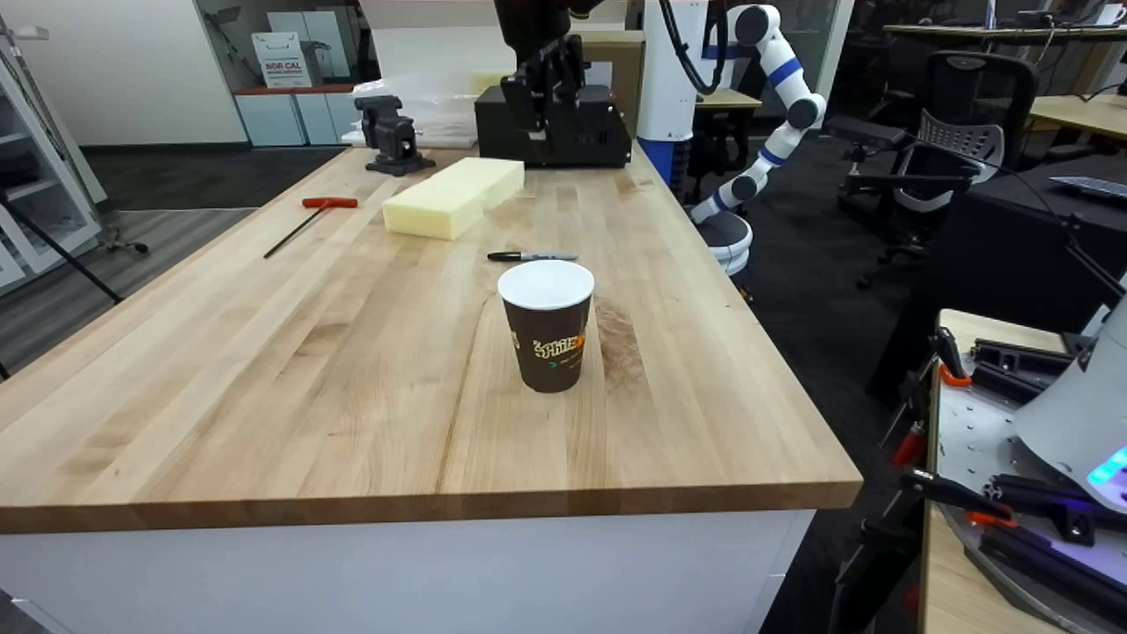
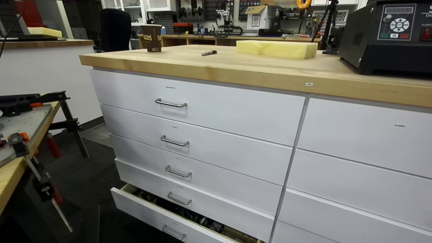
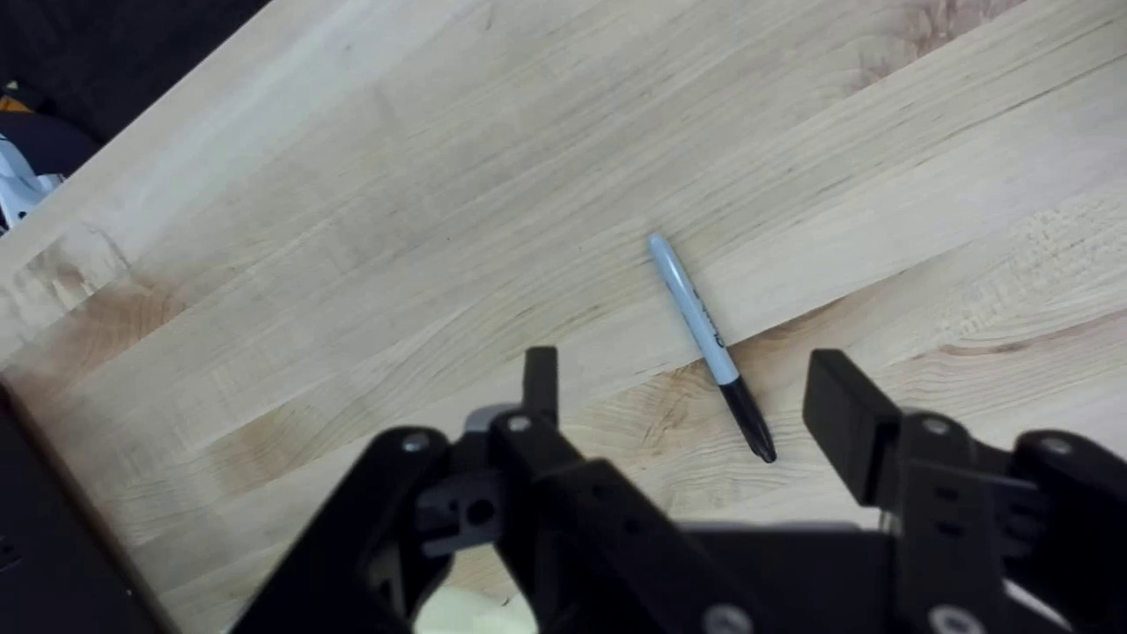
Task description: Put the sharpie on the countertop
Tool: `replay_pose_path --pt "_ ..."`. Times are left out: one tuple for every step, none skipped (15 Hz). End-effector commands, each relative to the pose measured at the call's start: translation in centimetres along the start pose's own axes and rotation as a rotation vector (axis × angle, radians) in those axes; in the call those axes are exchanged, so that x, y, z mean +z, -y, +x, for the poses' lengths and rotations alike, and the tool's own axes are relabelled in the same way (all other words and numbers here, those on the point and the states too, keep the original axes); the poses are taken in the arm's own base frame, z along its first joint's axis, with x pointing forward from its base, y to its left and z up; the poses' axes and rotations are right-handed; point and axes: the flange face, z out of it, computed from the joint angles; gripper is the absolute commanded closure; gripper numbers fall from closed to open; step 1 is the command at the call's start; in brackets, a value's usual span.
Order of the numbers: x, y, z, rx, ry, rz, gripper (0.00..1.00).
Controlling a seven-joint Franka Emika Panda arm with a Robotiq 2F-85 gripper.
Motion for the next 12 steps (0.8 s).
replay_pose_path --pt "-3.6 -1.4 -2.6 0.044 -0.040 0.063 0.01" --pt "-4.5 -2.1 -3.3 0.052 -0.050 0.086 0.00" --pt "-5.5 -3.2 -4.4 0.068 -0.059 0.118 0.00" --pt "-6.2 -4.3 -5.6 0.088 -0.065 0.148 0.00" --pt "-4.9 -2.3 -2.4 0.054 -0.043 0.097 0.00" --pt "-5.7 -3.0 -2.9 0.061 -0.051 0.103 0.00" --pt "-6.0 -3.2 -3.0 0.063 -0.055 0.103 0.00" --pt "-5.7 -3.0 -2.9 0.060 -0.051 0.103 0.00" --pt "-5.1 -2.5 -2.7 0.053 -0.043 0.102 0.00" --pt "-4.7 -2.2 -2.6 0.049 -0.036 0.101 0.00" --pt "-4.5 -2.1 -2.4 0.048 -0.033 0.101 0.00" --pt "-4.4 -2.1 -2.4 0.048 -0.031 0.101 0.00"
